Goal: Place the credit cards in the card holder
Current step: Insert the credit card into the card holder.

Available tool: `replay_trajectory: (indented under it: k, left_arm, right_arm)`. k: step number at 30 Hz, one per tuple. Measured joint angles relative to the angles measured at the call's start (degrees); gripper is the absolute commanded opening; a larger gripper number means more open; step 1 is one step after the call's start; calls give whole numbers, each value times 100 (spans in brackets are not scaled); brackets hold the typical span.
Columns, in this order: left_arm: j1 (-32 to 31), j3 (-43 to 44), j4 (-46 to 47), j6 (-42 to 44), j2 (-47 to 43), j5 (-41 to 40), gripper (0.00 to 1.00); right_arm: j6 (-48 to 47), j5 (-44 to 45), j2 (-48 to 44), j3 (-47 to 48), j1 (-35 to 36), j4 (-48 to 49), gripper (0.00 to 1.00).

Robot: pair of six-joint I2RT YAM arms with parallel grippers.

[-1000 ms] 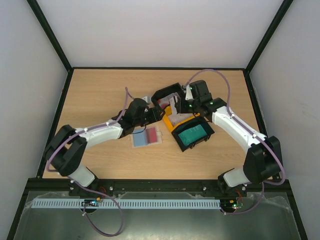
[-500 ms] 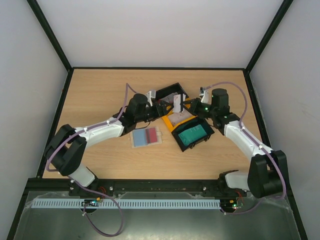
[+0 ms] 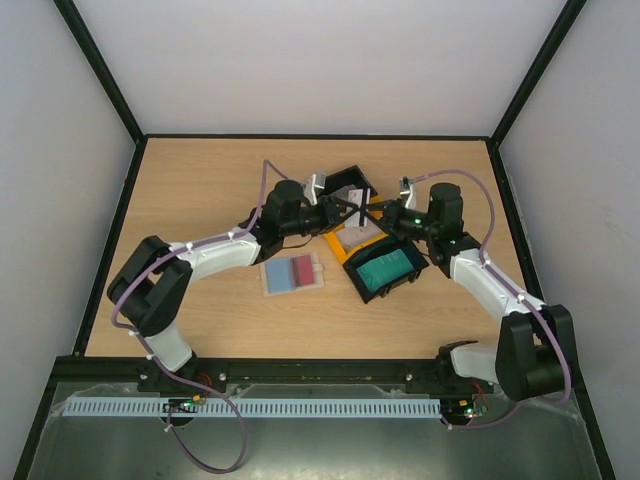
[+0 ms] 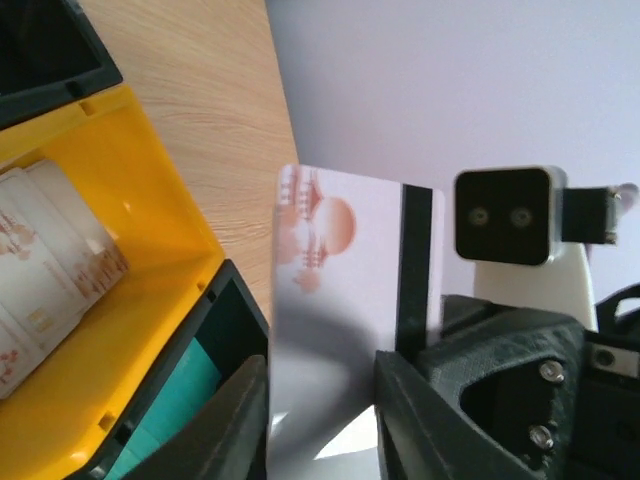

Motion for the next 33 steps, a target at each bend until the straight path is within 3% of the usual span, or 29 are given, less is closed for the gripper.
replay_trajectory:
  k: [4, 8, 12, 22, 33]
  left_arm:
    - [20, 20, 229, -151, 26, 129, 3]
    - [20, 50, 442, -210, 17, 177, 3]
    - [15, 44, 435, -210, 17, 181, 3]
    - [31, -37, 433, -221, -223, 269, 3]
    - [72, -151, 730, -369, -376, 555, 3]
  right_arm:
    - [258, 57, 17, -118, -72, 225, 19]
    - [570, 125, 76, -223, -79, 459, 33]
    - [874, 129, 70, -402, -61, 894, 38]
    - [1104, 400, -385, -647, -52, 1169, 38]
    - [1141, 968, -820, -658, -37, 1126, 24]
